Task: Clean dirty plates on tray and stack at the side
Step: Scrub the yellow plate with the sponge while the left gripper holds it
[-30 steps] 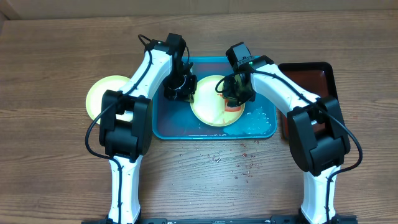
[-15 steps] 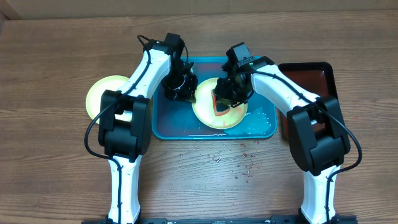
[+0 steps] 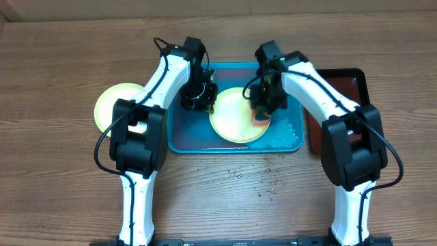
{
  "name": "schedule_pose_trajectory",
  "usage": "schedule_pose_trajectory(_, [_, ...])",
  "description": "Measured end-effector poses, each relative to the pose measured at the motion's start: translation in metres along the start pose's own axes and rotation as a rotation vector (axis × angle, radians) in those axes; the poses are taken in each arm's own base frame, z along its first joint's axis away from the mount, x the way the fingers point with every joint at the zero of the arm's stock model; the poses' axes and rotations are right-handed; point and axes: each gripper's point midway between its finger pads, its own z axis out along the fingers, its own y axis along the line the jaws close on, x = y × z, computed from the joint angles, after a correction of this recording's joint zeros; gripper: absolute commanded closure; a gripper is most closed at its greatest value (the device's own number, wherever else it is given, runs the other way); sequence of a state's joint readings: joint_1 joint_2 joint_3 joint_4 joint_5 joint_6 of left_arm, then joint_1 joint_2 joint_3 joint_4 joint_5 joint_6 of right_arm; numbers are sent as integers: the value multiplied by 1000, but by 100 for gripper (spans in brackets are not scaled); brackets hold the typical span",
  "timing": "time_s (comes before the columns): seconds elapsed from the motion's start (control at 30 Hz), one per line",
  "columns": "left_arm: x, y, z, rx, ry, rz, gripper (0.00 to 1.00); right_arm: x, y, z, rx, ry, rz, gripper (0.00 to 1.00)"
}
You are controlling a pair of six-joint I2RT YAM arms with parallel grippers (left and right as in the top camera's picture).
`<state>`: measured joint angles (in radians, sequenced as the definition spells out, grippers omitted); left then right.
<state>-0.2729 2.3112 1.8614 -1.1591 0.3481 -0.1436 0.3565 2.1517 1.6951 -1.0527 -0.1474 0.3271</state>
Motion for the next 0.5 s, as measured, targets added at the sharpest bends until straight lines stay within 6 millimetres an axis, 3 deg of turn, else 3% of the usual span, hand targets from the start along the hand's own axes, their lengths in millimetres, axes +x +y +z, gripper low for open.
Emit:
schedule_pose_trajectory(0.1, [-1,8,0,-48,-8,-12,96,-15,-4,-4,23,-62,9,96])
schedule_pose_trajectory(0.27, [-3,13,-1,-77,-16,-13,96,-21,3,-2,34,-100,2,96])
schedule_pose_trajectory(0.5, [-4,15,-1,-90,-19,-13,96,-15,20,31,13,-60,-24,96])
